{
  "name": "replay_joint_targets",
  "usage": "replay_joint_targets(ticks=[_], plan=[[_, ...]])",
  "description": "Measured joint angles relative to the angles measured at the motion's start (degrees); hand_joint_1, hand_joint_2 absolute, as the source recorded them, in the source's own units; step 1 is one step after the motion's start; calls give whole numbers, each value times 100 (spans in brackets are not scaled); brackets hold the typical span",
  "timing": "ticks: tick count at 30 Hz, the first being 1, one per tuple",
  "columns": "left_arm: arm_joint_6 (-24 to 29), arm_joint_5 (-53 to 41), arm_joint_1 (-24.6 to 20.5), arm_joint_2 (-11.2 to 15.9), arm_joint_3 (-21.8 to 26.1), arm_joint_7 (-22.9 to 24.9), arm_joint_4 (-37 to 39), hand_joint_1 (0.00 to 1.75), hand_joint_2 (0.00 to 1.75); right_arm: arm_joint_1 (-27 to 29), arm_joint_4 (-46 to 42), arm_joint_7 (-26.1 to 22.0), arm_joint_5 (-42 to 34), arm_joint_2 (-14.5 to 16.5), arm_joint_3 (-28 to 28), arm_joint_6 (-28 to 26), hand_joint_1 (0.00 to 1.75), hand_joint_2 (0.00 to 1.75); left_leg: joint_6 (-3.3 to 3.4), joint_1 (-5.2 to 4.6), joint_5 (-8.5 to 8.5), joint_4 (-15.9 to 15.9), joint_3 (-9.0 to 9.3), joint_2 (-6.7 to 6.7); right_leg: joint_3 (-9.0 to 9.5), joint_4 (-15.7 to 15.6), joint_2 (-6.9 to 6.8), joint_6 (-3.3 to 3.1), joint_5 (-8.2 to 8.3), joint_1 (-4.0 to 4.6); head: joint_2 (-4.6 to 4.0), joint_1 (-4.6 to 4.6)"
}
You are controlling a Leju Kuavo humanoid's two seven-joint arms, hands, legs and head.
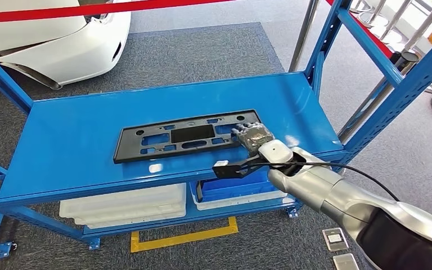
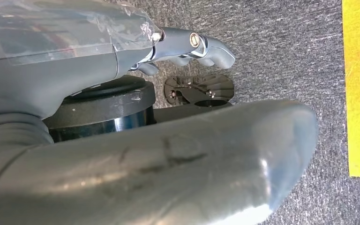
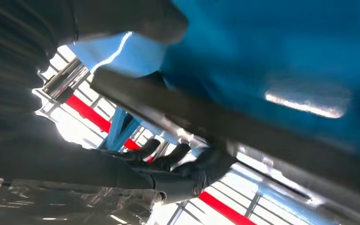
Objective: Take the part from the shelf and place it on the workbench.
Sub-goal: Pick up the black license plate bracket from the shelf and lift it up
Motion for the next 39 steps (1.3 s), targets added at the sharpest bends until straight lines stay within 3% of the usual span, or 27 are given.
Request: replay_joint_targets(ticks=[9, 19, 28, 34, 39], plan=[[42, -19, -2, 1, 0, -83, 0, 0, 0, 83, 198, -54, 237, 7, 9, -135, 175, 175, 0, -1, 0, -1, 10, 0, 9, -1, 0, -1, -2, 0, 0, -5], [242, -28, -5, 0, 0, -204, 0, 0, 0, 214, 330, 126, 1237, 44, 263, -428, 175, 175, 0, -1, 0, -1, 16, -1, 18, -1, -3, 0, -3, 0, 0, 1], [229, -69, -6, 1, 0, -206, 0, 0, 0, 234, 367, 162, 1292, 53, 389, -648, 175, 175, 0, -1, 0, -1, 18, -1, 19, -1, -2, 0, -3, 0, 0, 1], [256, -71, -6, 7, 1, -404, 0, 0, 0, 527, 90, -267, -559, 4, -74, -1747, 175, 175, 0, 0, 0, -1, 22, 7, 20, -1, 0, 0, -2, 0, 0, -1], [646, 205, 10, 9, 20, -852, 1, 0, 0, 1250, -1046, -1515, -3286, -89, -964, -2619, 175, 175, -3, 11, -1, -1, 14, -4, 17, 1, -7, -1, -4, 8, 0, 5]])
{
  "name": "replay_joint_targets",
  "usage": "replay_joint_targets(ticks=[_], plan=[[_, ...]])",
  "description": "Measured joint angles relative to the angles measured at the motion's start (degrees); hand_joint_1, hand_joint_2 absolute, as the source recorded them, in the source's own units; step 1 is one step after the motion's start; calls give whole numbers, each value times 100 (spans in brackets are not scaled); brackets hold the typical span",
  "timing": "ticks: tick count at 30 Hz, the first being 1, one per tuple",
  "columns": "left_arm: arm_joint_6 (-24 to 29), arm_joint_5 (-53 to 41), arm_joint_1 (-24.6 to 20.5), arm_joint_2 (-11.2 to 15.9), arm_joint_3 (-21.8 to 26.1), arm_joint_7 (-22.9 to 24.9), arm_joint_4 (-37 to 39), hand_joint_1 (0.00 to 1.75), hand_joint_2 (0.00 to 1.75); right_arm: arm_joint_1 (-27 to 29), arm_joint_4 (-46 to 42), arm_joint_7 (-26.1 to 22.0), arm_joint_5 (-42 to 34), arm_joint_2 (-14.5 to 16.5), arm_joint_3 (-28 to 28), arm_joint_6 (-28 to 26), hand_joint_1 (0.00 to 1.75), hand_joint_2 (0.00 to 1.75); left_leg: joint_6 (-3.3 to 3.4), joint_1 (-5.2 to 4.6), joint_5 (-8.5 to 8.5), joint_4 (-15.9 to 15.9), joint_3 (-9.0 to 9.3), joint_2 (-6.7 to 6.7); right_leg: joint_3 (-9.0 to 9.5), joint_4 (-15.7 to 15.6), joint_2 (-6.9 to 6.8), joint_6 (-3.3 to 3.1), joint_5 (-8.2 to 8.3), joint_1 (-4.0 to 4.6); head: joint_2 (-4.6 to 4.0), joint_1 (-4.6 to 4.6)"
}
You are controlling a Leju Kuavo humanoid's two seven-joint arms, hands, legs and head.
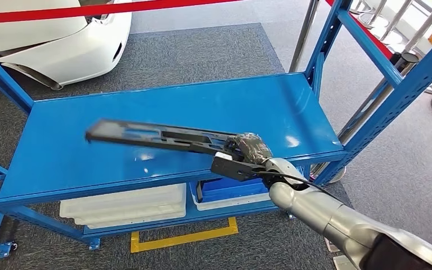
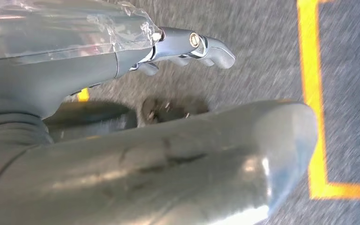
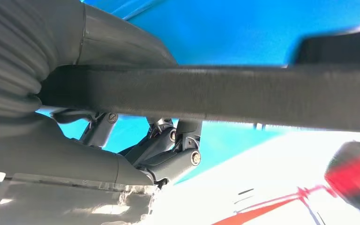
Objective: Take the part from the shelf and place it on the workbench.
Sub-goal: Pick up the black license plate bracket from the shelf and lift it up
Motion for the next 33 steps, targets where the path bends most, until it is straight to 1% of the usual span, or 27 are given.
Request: replay_joint_targets(ticks=[1, 2, 3, 7, 10, 12, 16, 21, 33], plan=[[97, 58, 2, 0, 13, -93, 1, 0, 0, 202, -415, -241, -493, -11, -206, -247, 175, 175, -1, 2, -1, -2, 0, 0, -1, 0, 0, -2, -2, 0, 0, 2], [164, 101, 2, -1, 25, -154, 0, 0, 0, 393, -824, -405, -772, -13, -382, -471, 175, 175, -3, 2, -2, -4, 0, -1, -2, 0, -1, -4, -5, 0, 0, -4], [203, 126, 2, -1, 33, -186, 0, 0, 0, 571, -1222, -520, -885, -10, -532, -666, 175, 175, -4, 1, -3, -6, 2, -5, -1, 0, -3, -7, -9, 1, 0, -10], [250, 137, 7, 0, 39, -190, 1, 0, 0, 1220, -2533, -836, -749, 5, -974, -1198, 175, 175, -6, 1, -5, -12, -3, -18, -1, 0, -12, -11, -18, 2, 0, -8], [180, 85, 4, 0, 40, -144, 1, 0, 0, 1622, -3295, -1076, -685, 33, -1184, -1328, 175, 175, -16, 1, -13, -13, 0, -10, -3, 0, -4, -11, -18, 1, 0, -6], [77, 19, 1, 1, 41, -98, 0, 0, 0, 1841, -3658, -1146, -655, 54, -1286, -1352, 175, 175, -19, 1, -16, -13, 2, -10, -3, -1, -3, -12, -20, 1, 0, -10], [-19, -73, 3, 11, 40, -29, 1, 0, 0, 2231, -4191, -1222, -614, 64, -1489, -1381, 175, 175, -19, 1, -16, -13, 0, -13, -4, 0, -3, -13, -23, 1, 0, -6], [-34, -108, -1, 15, 39, -4, 1, 0, 0, 2479, -4606, -1260, -630, 80, -1666, -1363, 175, 175, -19, 1, -16, -14, 0, -11, -4, 0, -1, -14, -23, 1, 0, -5], [-50, -110, -3, 17, 39, -4, 1, 0, 0, 2620, -4989, -1246, -586, 98, -1801, -1202, 175, 175, -19, 1, -16, -15, 0, -11, -5, 1, -1, -14, -23, 1, 0, -7]])
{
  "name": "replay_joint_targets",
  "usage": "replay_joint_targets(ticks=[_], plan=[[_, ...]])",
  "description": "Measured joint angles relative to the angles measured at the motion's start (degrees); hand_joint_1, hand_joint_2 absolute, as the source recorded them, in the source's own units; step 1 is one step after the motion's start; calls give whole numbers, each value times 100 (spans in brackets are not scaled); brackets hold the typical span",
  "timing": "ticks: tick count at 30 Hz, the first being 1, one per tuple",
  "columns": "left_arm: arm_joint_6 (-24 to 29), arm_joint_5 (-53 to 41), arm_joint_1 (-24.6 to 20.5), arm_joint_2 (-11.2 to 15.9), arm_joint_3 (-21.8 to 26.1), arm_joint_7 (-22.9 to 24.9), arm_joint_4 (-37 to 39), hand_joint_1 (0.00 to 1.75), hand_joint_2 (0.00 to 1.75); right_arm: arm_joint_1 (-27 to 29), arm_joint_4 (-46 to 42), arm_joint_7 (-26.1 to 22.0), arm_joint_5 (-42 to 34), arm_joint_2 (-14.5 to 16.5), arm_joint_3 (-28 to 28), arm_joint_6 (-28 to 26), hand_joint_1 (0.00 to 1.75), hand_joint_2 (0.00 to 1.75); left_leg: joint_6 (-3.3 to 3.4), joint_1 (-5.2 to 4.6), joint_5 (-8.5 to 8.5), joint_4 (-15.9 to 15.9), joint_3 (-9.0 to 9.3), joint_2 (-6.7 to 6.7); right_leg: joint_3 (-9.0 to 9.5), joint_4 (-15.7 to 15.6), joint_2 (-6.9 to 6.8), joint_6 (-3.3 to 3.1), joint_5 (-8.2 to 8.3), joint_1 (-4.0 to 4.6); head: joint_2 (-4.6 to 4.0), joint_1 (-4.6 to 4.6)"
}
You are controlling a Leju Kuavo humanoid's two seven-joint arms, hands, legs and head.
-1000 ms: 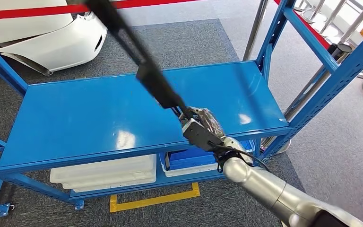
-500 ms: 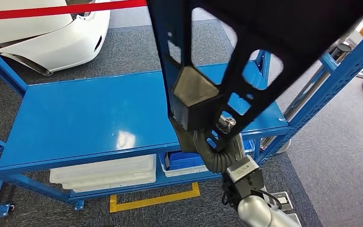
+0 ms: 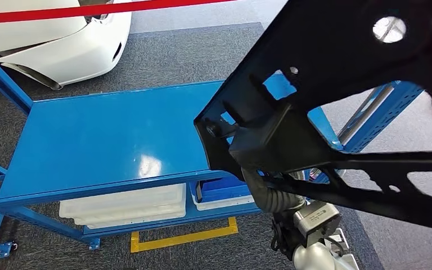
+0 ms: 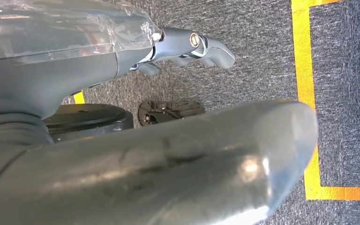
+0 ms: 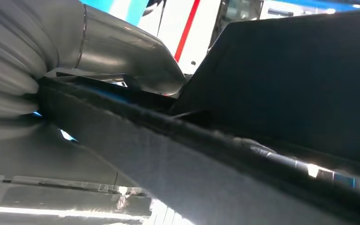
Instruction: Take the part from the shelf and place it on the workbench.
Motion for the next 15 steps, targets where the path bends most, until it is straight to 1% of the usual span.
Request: replay_joint_targets(ticks=[15], plan=[[-19, 7, 0, 2, 1, 19, -1, 0, 0, 7, -16, 41, 29, 52, 0, 143, 175, 175, 0, 0, 0, 0, 0, 0, 0, 0, 0, 0, 0, 0, 0, 2]])
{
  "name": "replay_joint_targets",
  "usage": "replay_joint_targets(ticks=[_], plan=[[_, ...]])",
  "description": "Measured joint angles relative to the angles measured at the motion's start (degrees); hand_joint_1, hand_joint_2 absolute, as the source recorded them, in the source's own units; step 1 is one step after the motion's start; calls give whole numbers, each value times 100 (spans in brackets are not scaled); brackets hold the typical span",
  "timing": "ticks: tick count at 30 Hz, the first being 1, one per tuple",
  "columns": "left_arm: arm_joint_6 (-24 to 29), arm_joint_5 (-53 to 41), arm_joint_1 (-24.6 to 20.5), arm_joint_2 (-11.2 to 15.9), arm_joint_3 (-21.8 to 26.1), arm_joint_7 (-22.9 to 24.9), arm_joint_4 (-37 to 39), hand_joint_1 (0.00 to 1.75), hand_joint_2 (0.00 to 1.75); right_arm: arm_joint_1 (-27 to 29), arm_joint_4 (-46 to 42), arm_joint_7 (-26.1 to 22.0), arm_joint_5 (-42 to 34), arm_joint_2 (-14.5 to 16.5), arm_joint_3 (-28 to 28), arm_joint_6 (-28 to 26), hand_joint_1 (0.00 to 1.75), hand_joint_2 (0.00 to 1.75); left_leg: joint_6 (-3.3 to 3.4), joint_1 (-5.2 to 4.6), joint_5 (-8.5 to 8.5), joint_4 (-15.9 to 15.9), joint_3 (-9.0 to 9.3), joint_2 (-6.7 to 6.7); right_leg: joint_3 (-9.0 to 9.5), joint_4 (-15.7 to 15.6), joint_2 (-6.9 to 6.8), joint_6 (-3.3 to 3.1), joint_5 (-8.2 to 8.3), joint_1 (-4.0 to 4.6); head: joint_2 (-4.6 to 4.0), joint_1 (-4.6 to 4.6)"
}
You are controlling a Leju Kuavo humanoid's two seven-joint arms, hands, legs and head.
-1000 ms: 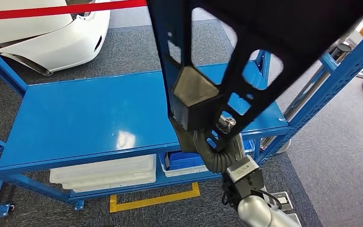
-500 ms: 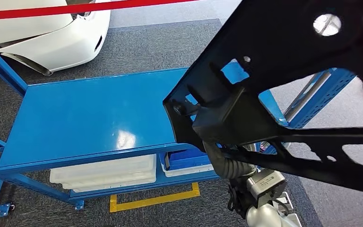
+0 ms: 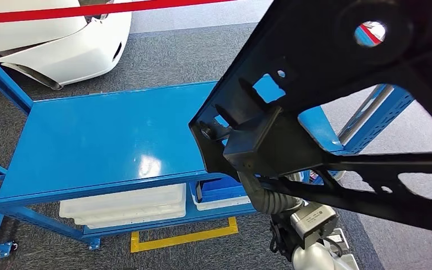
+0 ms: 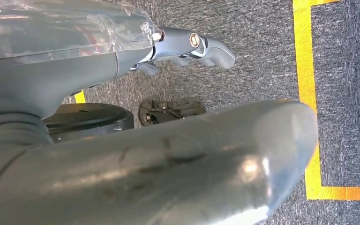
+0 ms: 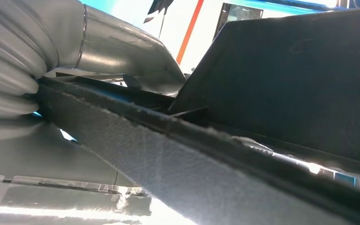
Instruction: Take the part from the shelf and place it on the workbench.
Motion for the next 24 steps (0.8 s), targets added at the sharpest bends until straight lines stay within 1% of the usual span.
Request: replay_joint_targets(ticks=[7, 16, 24], plan=[[-90, -48, -1, 0, -1, 120, 0, 0, 0, 25, 0, 23, -2, 15, 0, 62, 175, 175, 0, 0, 0, 0, 0, 0, -1, 0, 0, 0, 0, 0, 0, -2], [-155, -32, -1, 2, -1, 84, 1, 0, 0, 115, -13, -16, -248, 31, -3, -9, 175, 175, 0, 0, 0, -1, 0, 0, -1, 0, 0, 0, 0, 0, 0, -2], [-146, -17, -1, 2, -1, 58, 1, 0, 0, 132, -13, -41, -302, 46, -7, -12, 175, 175, 0, 0, 0, -1, 0, 0, -1, 0, 0, 0, 0, 0, 0, -1]])
